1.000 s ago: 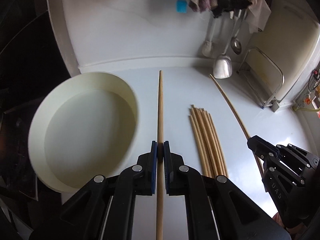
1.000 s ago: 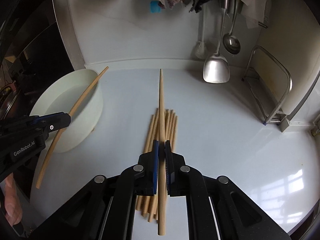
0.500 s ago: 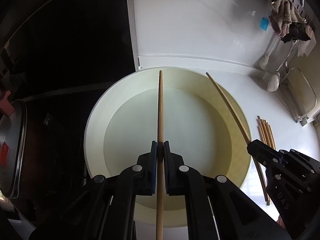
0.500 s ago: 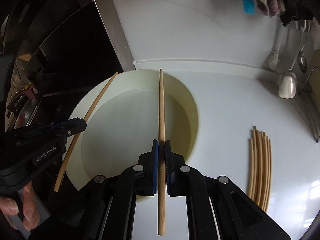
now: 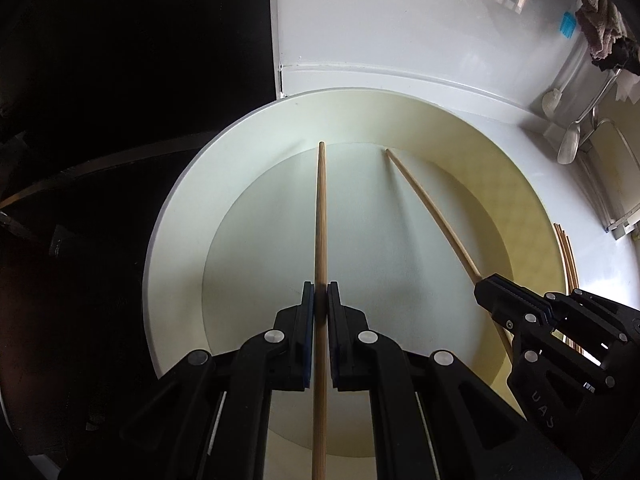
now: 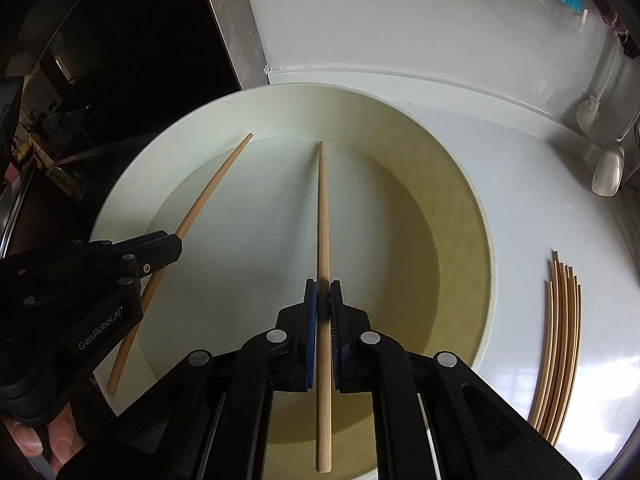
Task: Organize utensils
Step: 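Carry the held chopsticks over the white bowl with both tools, then open both tools to drop the chopsticks into the bowl, then move both tools back to the chopstick bundle on the counter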
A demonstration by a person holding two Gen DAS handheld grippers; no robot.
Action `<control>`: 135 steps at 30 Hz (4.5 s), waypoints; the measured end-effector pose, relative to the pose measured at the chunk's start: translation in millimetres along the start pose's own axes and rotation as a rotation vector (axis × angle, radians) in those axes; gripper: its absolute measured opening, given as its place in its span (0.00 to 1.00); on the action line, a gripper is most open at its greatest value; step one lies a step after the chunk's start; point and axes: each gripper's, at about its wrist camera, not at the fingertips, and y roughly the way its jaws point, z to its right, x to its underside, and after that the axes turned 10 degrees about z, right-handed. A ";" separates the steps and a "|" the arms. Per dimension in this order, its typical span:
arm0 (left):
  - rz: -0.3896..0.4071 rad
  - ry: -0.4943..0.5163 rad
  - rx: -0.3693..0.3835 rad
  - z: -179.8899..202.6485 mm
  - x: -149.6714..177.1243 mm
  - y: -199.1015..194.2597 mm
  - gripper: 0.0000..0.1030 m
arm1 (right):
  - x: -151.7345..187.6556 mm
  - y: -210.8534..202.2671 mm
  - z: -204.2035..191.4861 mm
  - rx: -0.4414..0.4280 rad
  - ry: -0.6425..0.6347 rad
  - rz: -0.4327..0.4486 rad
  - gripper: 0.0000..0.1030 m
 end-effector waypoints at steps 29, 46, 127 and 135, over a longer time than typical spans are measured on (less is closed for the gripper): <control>0.113 -0.016 -0.064 -21.5 -10.5 -47.3 0.71 | 10.7 -38.7 22.7 -0.005 0.042 0.076 0.38; 0.162 0.035 -0.003 10.9 -20.2 -82.7 0.72 | 11.2 -99.5 65.1 0.026 0.106 0.215 0.43; 0.120 0.036 0.042 242.3 98.8 -7.4 0.86 | 160.6 -78.4 246.0 0.189 0.083 0.187 0.49; 0.108 0.048 0.037 248.2 103.9 2.7 0.86 | 163.6 -81.2 262.7 0.211 0.106 0.192 0.47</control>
